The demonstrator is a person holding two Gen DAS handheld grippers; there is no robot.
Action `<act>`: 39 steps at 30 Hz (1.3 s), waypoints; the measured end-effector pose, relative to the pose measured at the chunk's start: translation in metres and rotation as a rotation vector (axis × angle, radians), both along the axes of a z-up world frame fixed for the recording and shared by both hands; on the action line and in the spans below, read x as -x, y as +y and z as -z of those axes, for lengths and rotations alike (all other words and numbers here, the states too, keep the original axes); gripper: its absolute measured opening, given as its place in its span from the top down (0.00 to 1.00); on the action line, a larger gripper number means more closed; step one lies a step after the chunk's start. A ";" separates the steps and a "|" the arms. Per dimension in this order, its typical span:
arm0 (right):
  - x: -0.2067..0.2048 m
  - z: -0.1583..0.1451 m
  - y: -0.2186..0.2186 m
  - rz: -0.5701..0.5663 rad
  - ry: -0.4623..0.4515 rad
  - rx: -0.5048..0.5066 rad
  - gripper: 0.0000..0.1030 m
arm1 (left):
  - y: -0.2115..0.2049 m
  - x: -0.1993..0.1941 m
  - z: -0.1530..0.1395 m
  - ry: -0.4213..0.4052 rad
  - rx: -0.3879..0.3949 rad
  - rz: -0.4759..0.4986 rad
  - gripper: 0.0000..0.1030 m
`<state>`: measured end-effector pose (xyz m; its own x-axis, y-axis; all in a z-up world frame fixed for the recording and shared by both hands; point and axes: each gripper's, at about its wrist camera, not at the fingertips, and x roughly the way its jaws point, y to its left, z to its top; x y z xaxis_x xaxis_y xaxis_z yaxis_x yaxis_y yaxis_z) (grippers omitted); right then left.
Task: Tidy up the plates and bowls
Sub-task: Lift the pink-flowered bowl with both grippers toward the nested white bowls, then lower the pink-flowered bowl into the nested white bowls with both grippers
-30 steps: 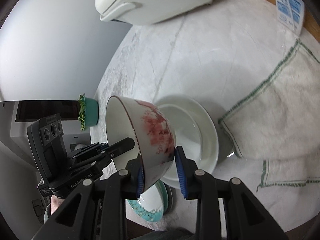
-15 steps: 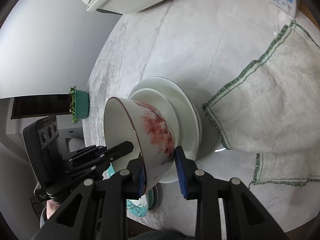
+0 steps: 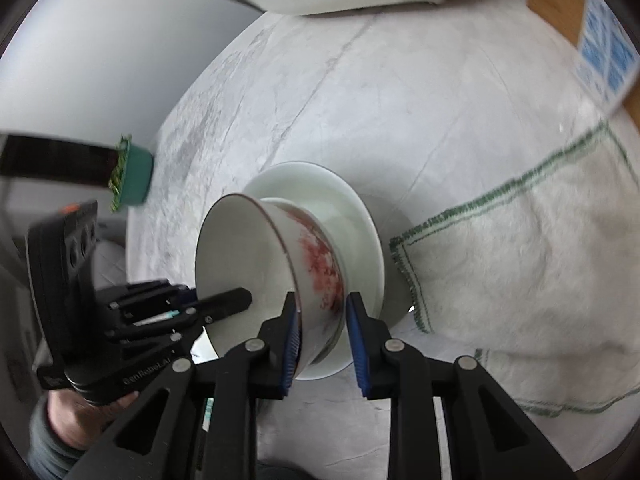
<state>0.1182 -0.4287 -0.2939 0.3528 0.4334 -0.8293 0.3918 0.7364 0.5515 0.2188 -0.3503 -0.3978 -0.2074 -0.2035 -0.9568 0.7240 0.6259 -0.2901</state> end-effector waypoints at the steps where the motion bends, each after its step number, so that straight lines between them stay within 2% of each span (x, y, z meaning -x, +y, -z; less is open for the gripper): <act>1: -0.002 -0.002 0.002 -0.021 0.001 0.024 0.74 | 0.000 0.000 0.000 0.001 0.000 -0.004 0.90; 5: -0.009 -0.011 0.016 -0.101 0.003 0.165 0.74 | 0.003 0.000 -0.001 0.005 -0.003 -0.008 0.90; 9: -0.014 -0.013 0.025 -0.149 0.013 0.257 0.74 | 0.002 -0.001 0.000 0.009 -0.010 -0.009 0.88; 18: -0.016 -0.001 0.028 -0.175 0.036 0.275 0.74 | -0.009 -0.002 0.001 -0.012 -0.027 0.003 0.85; 21: -0.017 0.001 0.027 -0.168 0.034 0.277 0.74 | -0.012 -0.004 0.001 -0.017 -0.024 0.008 0.76; 22: -0.018 0.001 0.026 -0.165 0.034 0.275 0.73 | -0.014 -0.004 0.000 -0.016 -0.019 0.010 0.69; 23: -0.019 0.001 0.026 -0.163 0.033 0.269 0.72 | -0.016 -0.005 0.000 -0.009 -0.012 0.012 0.57; 25: -0.021 0.003 0.026 -0.165 0.033 0.265 0.71 | -0.022 -0.004 -0.001 -0.003 -0.003 0.027 0.43; 39: -0.030 0.008 0.021 -0.169 0.037 0.252 0.71 | -0.028 -0.001 -0.011 -0.024 -0.006 0.036 0.30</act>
<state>0.1478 -0.4072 -0.3016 0.2604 0.2622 -0.9292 0.2688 0.9047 0.3306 0.2202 -0.3785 -0.3869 -0.1910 -0.1909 -0.9629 0.7527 0.6012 -0.2684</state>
